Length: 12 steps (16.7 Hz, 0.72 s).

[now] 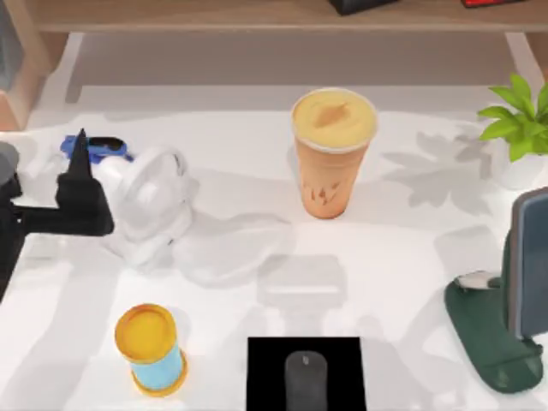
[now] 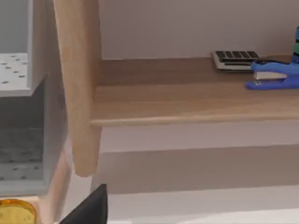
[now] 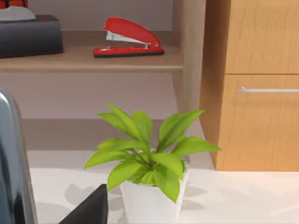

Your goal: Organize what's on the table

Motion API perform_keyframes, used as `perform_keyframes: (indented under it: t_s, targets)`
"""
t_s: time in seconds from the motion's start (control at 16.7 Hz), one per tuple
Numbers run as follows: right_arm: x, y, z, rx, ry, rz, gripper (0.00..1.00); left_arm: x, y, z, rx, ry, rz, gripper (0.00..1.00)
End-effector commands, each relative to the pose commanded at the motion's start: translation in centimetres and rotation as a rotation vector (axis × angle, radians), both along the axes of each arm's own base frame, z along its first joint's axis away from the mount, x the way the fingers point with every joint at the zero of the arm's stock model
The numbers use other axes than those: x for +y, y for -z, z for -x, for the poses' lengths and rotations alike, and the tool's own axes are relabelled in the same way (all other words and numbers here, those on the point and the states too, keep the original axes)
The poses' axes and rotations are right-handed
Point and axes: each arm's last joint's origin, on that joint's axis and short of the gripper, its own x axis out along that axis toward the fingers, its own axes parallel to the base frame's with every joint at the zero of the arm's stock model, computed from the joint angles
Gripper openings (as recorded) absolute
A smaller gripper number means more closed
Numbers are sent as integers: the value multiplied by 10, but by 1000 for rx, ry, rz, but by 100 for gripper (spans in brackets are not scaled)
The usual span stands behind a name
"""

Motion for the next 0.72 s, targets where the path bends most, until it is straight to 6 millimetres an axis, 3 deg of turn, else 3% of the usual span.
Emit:
perform_keyframes:
  t_s: [0.18,0.36,0.72]
  targets:
    - [0,0,0,0,0,0,100,-44,-2,-25,22,40,-12,100]
    - [0,0,0,0,0,0,100,-99,10,-44,43,79,-32,100]
    - [0,0,0,0,0,0,100,-208,74,-53,61,114,-73,100]
